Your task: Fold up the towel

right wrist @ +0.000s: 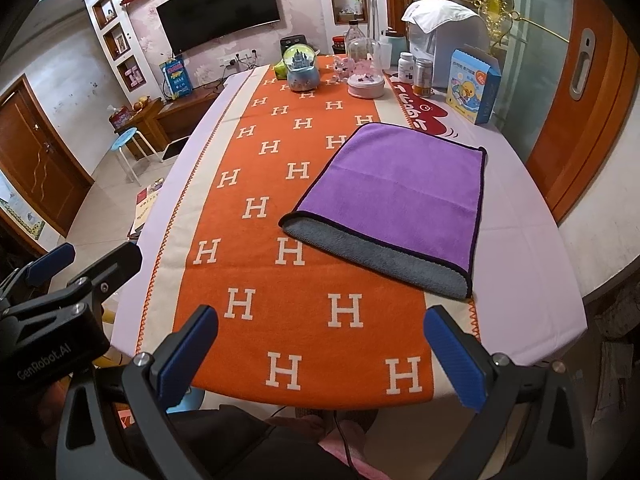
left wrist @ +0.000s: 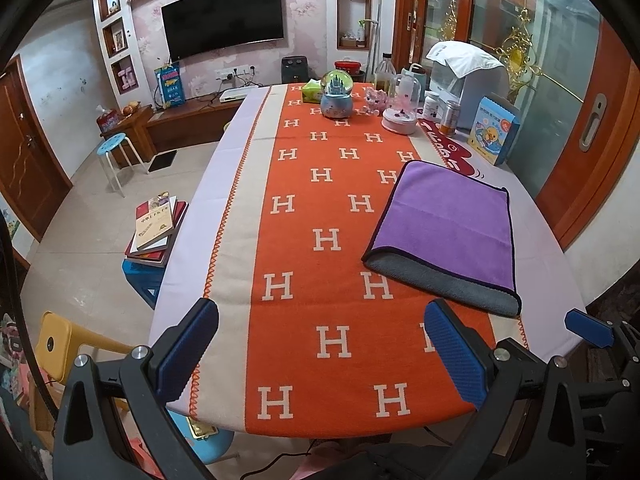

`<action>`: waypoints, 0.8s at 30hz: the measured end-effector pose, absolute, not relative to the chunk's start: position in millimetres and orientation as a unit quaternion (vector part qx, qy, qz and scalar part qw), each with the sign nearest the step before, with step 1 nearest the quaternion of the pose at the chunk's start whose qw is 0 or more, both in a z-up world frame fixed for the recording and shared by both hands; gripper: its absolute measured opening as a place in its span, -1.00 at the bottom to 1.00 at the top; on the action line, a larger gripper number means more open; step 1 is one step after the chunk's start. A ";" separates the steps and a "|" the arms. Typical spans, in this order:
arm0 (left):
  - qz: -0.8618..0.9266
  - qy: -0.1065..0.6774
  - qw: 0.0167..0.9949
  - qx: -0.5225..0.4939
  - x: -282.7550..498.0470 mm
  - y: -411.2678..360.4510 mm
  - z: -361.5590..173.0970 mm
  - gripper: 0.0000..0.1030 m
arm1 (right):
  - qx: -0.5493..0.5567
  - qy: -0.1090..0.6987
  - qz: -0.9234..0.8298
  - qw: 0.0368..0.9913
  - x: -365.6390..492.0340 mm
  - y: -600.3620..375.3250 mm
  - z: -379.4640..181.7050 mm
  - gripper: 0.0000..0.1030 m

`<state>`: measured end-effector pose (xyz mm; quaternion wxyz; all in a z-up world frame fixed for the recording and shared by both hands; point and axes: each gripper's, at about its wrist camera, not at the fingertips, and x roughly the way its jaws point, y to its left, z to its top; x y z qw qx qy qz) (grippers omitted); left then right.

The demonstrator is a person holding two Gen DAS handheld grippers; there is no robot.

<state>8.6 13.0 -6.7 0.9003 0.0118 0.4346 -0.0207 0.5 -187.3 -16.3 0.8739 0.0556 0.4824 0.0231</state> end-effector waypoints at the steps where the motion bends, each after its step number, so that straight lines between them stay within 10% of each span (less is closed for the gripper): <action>1: -0.021 0.435 0.900 0.012 8.8 13.0 -6.9 0.99 | 0.056 0.483 0.022 0.874 0.9 -187.4 -16.2 0.99; 24: -0.115 0.458 0.880 0.051 34.6 27.1 -26.7 0.99 | 0.096 0.497 -0.042 0.861 -10.5 -169.5 -28.8 0.94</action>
